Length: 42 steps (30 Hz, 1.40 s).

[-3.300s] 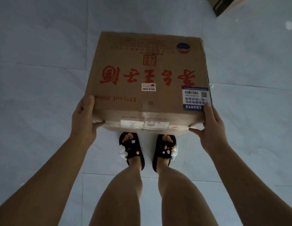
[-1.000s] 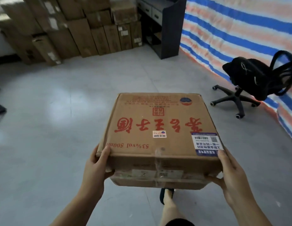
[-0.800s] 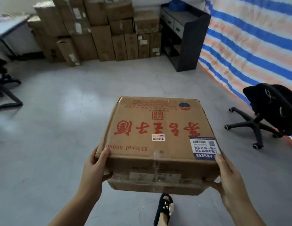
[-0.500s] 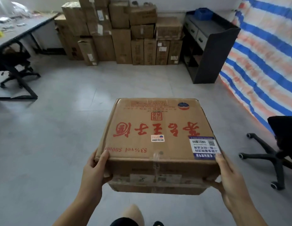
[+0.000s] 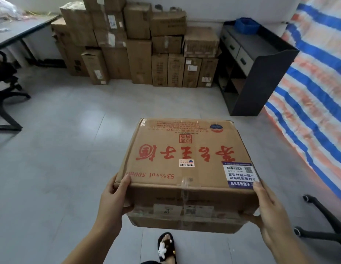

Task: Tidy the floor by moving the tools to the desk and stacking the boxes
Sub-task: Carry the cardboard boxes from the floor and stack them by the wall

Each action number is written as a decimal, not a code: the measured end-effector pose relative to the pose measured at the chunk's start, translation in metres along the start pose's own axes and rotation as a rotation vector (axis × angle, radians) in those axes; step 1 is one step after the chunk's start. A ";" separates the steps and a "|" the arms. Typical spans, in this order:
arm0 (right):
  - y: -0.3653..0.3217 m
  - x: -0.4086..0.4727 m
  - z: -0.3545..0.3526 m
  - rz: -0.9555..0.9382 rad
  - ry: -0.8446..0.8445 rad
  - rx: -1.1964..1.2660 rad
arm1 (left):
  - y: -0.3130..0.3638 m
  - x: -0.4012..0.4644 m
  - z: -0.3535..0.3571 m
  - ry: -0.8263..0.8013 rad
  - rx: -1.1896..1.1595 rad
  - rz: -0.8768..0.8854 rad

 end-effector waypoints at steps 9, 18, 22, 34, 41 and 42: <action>-0.074 0.147 0.106 -0.016 -0.004 -0.024 | 0.082 0.169 0.083 -0.032 0.018 0.019; -0.136 0.343 0.236 -0.013 -0.057 -0.072 | 0.133 0.356 0.172 0.058 -0.015 0.022; -0.181 0.425 0.300 0.003 -0.091 -0.086 | 0.175 0.433 0.210 0.089 -0.038 0.023; -0.279 0.640 0.510 -0.018 -0.194 -0.099 | 0.283 0.694 0.287 0.160 -0.085 0.038; -0.349 0.748 0.657 -0.026 -0.197 -0.001 | 0.387 0.873 0.317 0.129 -0.066 0.097; -0.362 0.762 0.676 -0.046 -0.199 0.008 | 0.403 0.896 0.323 0.123 -0.064 0.112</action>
Point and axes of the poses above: each hand's wrist, its own x-axis towards the middle knuckle, its own z-axis out of the palm, y = z × x, the point moved 6 cm from there along x, towards the middle knuckle
